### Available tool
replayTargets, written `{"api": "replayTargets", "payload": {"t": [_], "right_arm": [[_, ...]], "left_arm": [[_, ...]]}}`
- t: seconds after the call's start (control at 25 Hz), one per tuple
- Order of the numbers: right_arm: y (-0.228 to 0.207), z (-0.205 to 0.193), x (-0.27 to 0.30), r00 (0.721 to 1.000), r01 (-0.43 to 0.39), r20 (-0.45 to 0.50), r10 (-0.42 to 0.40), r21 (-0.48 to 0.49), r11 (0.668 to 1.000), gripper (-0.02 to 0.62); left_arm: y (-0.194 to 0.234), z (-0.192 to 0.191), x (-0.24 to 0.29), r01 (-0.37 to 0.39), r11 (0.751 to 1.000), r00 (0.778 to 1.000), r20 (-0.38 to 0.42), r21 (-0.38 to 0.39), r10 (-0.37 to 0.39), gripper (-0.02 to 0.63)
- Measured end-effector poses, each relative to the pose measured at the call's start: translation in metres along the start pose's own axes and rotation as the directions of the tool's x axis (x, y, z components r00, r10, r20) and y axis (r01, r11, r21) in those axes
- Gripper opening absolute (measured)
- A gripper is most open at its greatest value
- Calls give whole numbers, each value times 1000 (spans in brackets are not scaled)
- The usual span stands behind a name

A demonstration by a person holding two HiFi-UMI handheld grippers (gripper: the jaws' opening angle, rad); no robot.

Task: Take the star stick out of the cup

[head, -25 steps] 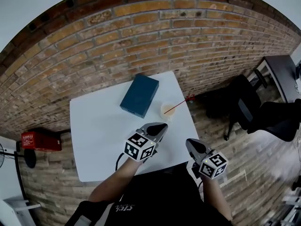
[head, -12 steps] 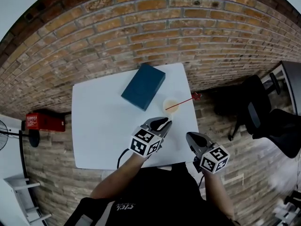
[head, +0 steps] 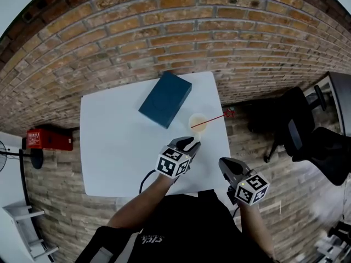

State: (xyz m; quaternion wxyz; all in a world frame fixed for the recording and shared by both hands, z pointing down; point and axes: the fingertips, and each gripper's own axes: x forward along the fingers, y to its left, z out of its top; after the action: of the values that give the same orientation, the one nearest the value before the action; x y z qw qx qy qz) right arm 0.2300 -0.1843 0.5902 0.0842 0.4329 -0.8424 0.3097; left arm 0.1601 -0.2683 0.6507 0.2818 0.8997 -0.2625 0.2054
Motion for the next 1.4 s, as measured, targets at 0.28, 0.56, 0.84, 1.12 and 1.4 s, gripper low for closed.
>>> {"api": "replayTargets", "payload": {"t": [0.28, 0.56, 0.84, 1.12, 1.4], "right_arm": [[-1, -5, -8, 1000, 31, -1, -31, 10, 999, 2], [3, -4, -22, 998, 60, 21, -61, 42, 997, 2], [-9, -22, -39, 994, 105, 22, -107, 91, 990, 2], [-23, -34, -59, 987, 145, 42, -152, 145, 979, 2], [-36, -27, -68, 985, 140, 79, -154, 164, 977, 2]], "left_arm": [[9, 8, 13, -22, 998, 1000, 0, 59, 22, 133], [7, 49, 24, -29, 984, 999, 43, 178, 22, 133], [17, 58, 62, -9, 958, 999, -28, 285, 18, 140], [16, 57, 83, -10, 931, 996, -76, 364, 41, 141], [20, 52, 90, -32, 906, 985, -138, 422, 99, 104]]}}
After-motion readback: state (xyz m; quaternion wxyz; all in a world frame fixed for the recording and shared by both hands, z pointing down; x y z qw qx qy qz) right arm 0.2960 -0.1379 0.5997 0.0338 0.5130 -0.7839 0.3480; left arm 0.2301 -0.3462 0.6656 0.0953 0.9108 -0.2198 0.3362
